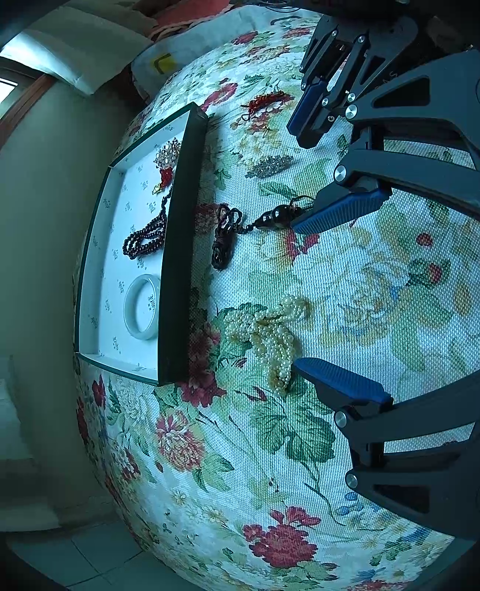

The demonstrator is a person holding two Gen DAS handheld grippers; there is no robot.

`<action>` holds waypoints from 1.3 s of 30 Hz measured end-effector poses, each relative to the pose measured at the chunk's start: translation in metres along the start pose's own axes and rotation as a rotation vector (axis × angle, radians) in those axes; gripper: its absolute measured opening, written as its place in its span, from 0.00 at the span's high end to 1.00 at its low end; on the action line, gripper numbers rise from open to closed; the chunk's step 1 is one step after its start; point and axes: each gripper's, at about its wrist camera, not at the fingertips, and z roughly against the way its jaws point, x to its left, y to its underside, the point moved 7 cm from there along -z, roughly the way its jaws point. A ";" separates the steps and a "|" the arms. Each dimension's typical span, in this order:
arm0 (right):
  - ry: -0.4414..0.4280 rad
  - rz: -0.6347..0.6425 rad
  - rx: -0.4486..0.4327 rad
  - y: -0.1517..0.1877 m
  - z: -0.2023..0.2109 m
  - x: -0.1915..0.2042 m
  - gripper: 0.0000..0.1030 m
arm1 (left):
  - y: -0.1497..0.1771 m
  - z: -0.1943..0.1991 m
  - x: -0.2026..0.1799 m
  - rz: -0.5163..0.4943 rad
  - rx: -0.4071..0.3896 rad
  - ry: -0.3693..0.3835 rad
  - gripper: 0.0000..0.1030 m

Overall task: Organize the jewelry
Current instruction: 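Withdraw both tools from the tray, then grasp the cream pearl strand with the left tool while the right tool grasps a small gold stud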

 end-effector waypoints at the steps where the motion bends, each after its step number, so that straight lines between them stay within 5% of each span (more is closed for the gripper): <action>1: 0.000 -0.001 0.001 0.000 0.000 0.000 0.84 | 0.000 0.000 0.000 0.000 0.001 0.000 0.33; 12: 0.013 0.008 0.001 0.001 -0.001 -0.001 0.94 | 0.002 -0.004 0.002 0.004 0.006 -0.001 0.33; 39: 0.015 0.022 -0.042 -0.025 0.000 -0.003 0.95 | -0.012 -0.021 0.022 0.033 0.007 -0.034 0.33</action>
